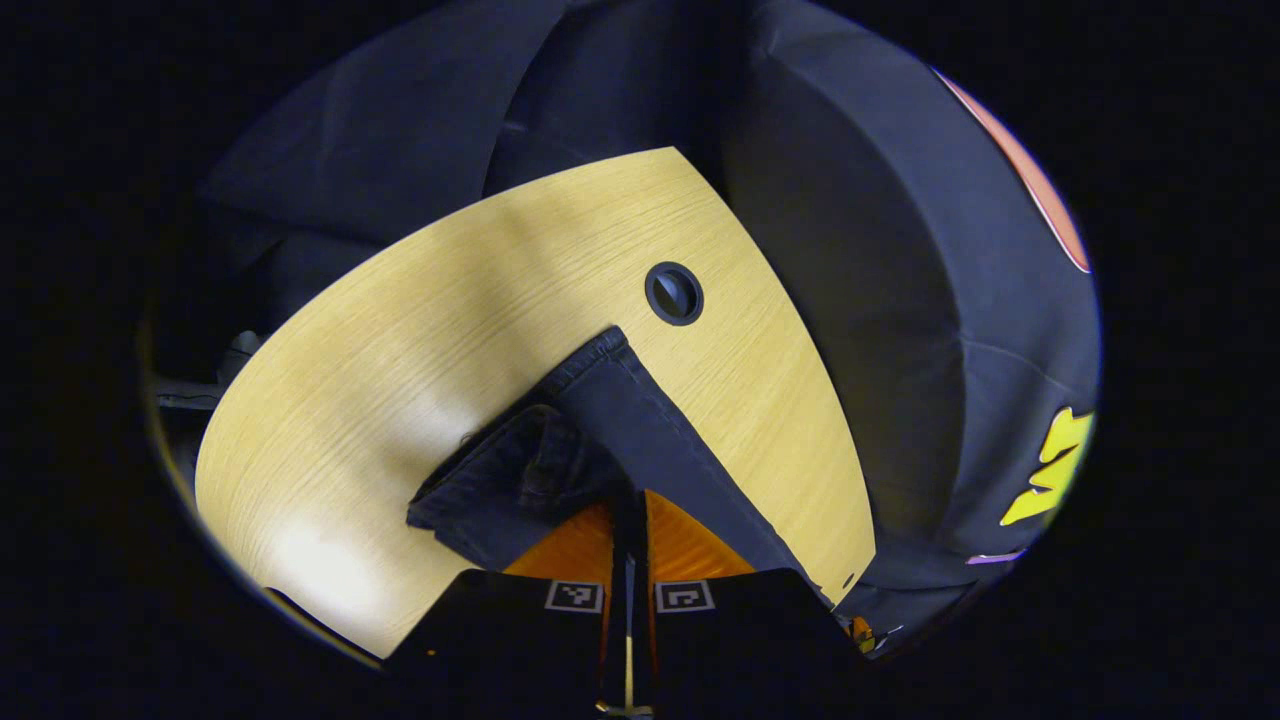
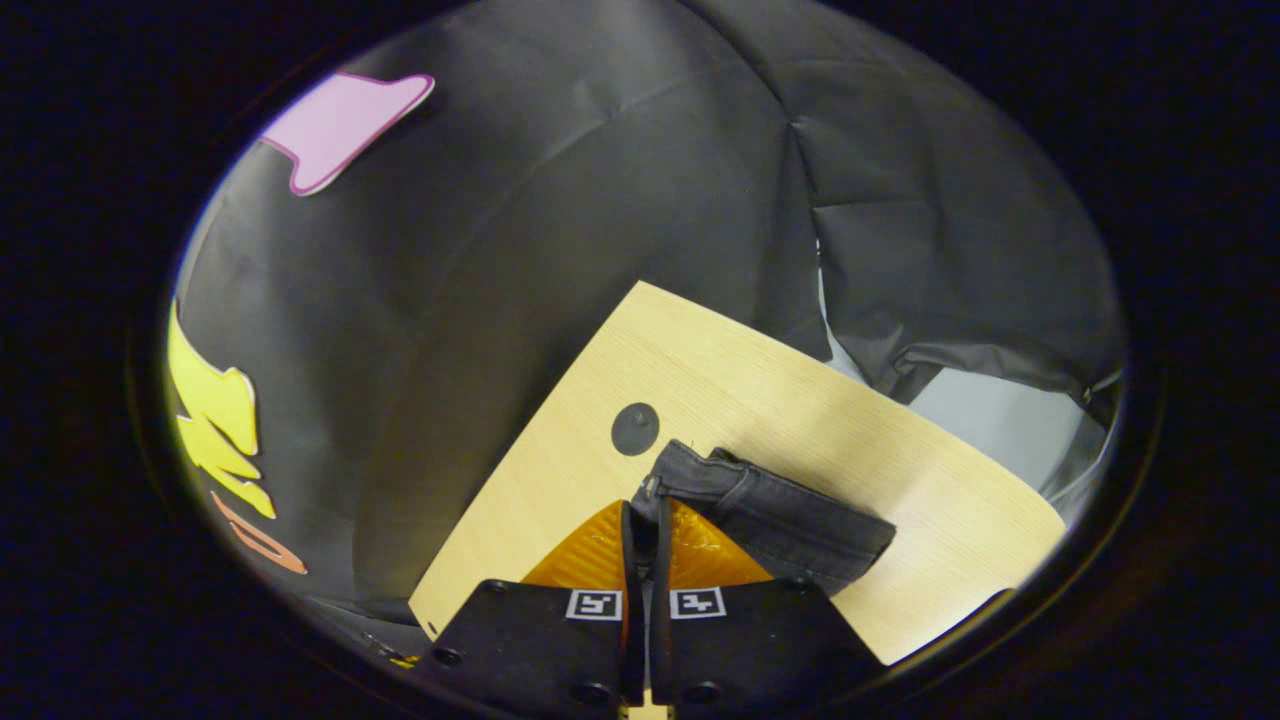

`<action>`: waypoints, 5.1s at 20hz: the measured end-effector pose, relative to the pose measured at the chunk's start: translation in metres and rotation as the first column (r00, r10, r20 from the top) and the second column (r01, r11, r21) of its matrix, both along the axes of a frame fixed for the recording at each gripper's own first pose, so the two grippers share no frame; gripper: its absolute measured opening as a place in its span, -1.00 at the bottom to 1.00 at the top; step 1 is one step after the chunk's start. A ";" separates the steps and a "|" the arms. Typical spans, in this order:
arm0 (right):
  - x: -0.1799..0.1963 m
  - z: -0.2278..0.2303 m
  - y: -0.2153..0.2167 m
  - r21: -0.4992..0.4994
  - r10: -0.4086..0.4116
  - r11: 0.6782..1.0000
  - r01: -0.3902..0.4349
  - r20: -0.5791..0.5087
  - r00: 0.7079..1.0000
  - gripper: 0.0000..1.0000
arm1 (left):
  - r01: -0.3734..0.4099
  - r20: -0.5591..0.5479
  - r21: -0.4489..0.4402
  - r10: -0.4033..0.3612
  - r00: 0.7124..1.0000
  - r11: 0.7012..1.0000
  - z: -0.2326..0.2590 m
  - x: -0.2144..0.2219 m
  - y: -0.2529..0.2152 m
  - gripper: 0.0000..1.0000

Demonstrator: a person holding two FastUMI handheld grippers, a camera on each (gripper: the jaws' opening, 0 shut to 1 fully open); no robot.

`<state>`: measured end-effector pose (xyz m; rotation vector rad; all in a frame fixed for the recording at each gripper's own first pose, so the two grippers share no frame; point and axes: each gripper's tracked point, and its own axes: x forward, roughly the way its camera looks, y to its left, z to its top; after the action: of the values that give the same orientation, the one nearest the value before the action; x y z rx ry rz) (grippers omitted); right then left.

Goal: Grasp the waist and the cuffs of the jeans and fold them to make the two legs overlap; first hold the waist and fold one-third of the jeans toward the cuffs, then hold the cuffs and fold the remaining one-third in the same direction to finish folding.

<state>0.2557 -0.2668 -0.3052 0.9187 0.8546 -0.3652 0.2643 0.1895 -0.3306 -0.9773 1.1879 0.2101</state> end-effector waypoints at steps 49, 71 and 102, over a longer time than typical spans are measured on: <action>-0.173 0.024 -0.017 -0.546 0.312 0.821 -0.168 0.183 0.932 0.97 | -0.159 0.588 0.699 -0.433 0.683 0.698 0.307 -0.159 -0.182 0.97; -0.093 -0.079 -0.028 -0.402 0.299 0.884 -0.237 0.097 0.949 -0.53 | -0.165 0.557 0.610 -0.271 0.785 0.775 0.279 -0.166 -0.161 0.98; -0.086 0.081 0.509 -0.696 0.790 0.486 -0.528 0.093 0.605 -0.92 | -0.252 0.614 0.661 -0.315 0.724 0.707 0.247 -0.218 0.026 0.98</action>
<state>0.1693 0.2422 -0.2241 -0.0348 0.5763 0.2673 0.0459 0.2156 -0.0835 -0.2537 0.3246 0.2187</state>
